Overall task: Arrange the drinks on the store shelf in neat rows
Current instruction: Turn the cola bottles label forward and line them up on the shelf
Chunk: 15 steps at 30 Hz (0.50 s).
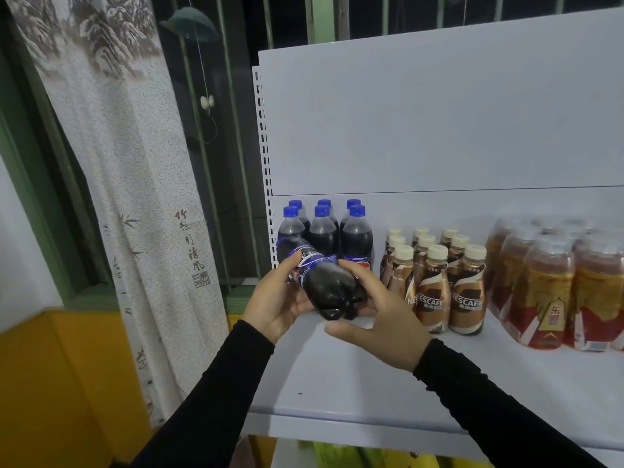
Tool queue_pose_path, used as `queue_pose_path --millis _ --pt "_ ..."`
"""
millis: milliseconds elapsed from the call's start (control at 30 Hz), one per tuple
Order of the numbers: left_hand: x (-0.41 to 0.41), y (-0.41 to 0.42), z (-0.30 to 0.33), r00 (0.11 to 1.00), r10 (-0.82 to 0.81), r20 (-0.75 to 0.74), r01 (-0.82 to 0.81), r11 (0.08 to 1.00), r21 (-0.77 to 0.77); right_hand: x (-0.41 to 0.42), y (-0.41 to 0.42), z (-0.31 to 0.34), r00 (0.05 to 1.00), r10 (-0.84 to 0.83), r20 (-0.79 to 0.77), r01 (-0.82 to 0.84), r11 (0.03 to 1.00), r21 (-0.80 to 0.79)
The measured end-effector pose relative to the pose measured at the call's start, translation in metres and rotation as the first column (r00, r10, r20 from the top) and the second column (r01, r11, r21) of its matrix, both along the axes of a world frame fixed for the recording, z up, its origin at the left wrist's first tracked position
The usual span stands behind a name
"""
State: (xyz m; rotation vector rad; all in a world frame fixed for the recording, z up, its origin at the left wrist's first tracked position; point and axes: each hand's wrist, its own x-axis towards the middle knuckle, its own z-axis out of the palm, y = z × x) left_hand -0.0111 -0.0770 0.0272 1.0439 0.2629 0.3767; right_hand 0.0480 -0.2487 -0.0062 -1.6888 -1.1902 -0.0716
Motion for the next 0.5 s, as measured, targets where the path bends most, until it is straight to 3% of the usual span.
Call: queue_pose_path --millis 133,233,400,500 --pt "0.003 0.001 -0.002 0.994 0.039 0.098 -0.044 0.997 0.056 0.01 -0.002 -0.01 0.984 -0.013 -0.175 0.011 1.0 -0.007" --pt "0.002 -0.003 -0.003 0.985 -0.026 0.172 -0.016 0.971 0.239 0.015 -0.003 -0.008 0.966 -0.009 -0.258 0.003 1.0 -0.023" --pt "0.0 -0.007 -0.004 0.958 -0.186 0.217 0.055 0.866 0.497 0.02 -0.007 -0.007 0.965 -0.052 -0.258 0.028 0.995 -0.096" --pt "-0.003 -0.009 0.006 0.962 -0.167 0.216 -0.003 0.785 0.62 0.025 -0.007 -0.019 0.964 -0.113 -0.241 0.088 0.99 -0.114"
